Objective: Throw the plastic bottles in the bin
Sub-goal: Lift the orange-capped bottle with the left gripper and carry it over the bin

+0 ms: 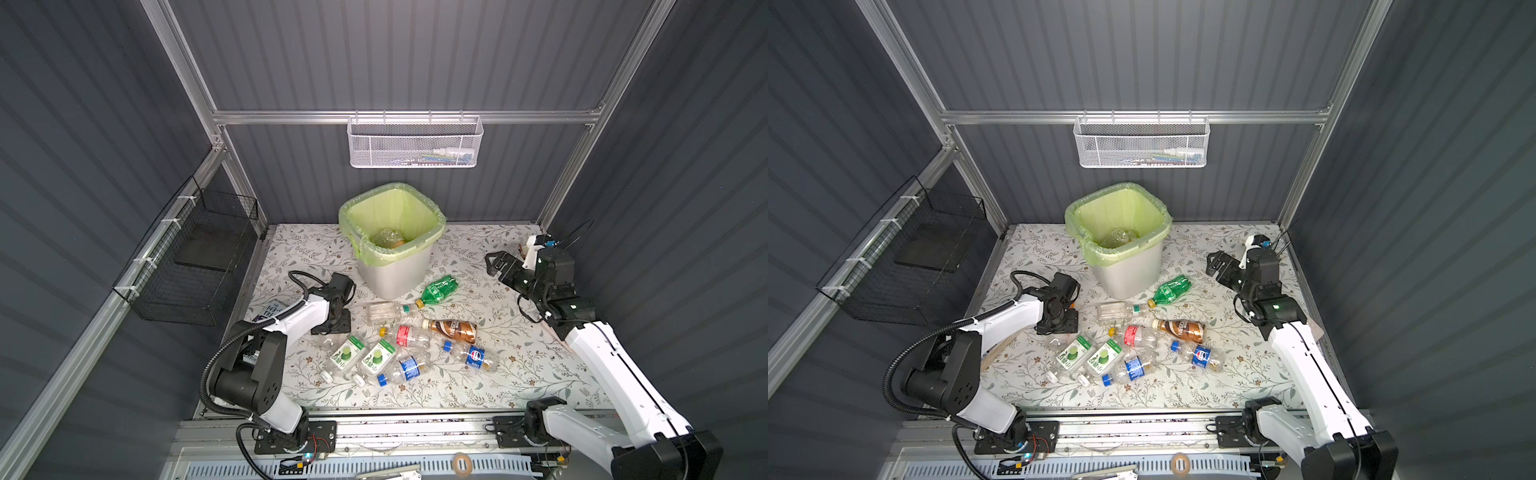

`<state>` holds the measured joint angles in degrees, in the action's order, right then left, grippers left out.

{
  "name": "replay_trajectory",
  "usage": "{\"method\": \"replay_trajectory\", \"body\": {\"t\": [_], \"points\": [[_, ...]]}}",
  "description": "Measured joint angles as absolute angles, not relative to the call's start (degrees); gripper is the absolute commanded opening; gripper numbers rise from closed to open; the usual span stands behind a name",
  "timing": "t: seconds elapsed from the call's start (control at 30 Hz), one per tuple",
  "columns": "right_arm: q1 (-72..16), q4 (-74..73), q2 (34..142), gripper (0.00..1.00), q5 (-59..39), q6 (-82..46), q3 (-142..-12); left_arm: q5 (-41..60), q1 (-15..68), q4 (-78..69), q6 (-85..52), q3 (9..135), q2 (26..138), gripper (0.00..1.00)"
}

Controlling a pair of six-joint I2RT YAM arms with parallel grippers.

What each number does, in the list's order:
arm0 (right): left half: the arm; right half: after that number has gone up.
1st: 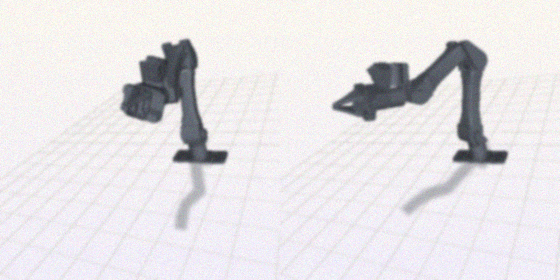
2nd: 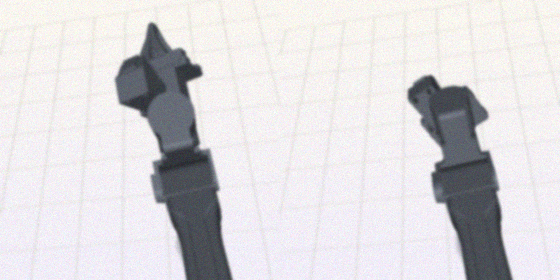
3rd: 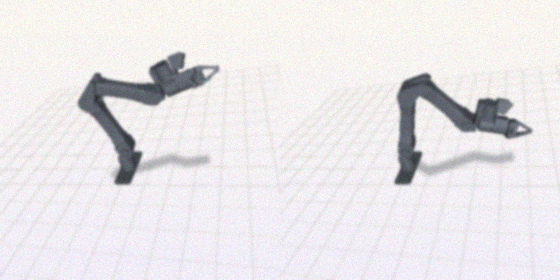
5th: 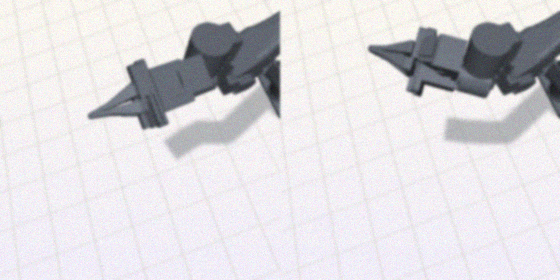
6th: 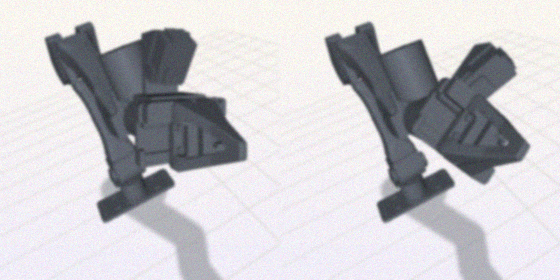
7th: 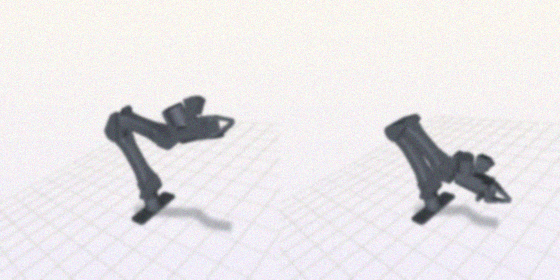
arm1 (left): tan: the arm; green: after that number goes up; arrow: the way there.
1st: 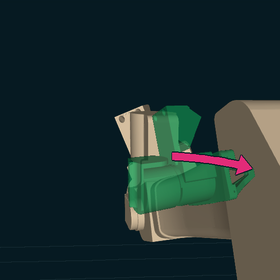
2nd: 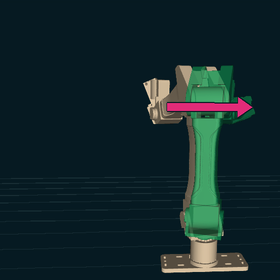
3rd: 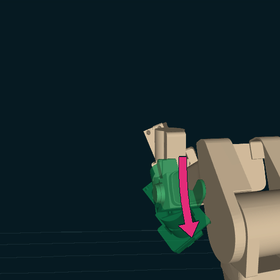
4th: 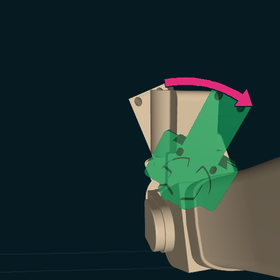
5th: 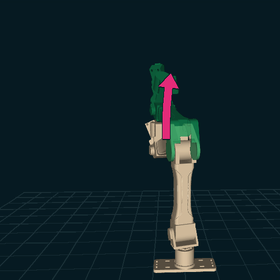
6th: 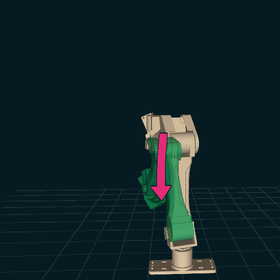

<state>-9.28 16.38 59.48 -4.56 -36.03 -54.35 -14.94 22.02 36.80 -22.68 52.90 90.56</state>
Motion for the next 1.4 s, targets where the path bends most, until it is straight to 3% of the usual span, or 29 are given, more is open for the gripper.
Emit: {"method": "replay_trajectory", "body": {"t": [0.27,0.8,0.93,1.07,1.3,1.37,1.4], "points": [[-8.16,16.34,58.74,0.99,-4.56,-36.03,-54.02,-14.76,21.15,35.90,-22.79,52.86,88.64,0.53],[-6.13,15.20,53.91,0.99,-4.19,-38.61,-45.98,-25.85,20.51,28.53,-22.46,60.84,58.78,0.48],[-5.50,14.57,51.88,0.99,-3.84,-39.53,-44.27,-24.23,20.40,23.05,-20.40,67.46,61.08,0.46],[-5.23,13.58,51.13,0.99,-4.12,-40.10,-44.23,-19.75,21.87,19.92,-17.98,81.06,71.85,0.47],[-5.23,13.93,52.45,0.99,-5.87,-40.03,-44.25,-13.56,30.13,29.30,-12.64,115.02,97.54,0.66],[-5.23,14.66,53.08,0.99,-6.22,-40.03,-44.27,-12.19,30.68,33.12,-12.36,119.26,101.65,0.91],[-5.23,14.96,53.25,0.99,-6.28,-40.05,-44.25,-11.94,30.65,34.39,-12.19,119.48,102.39,0.96]]}}
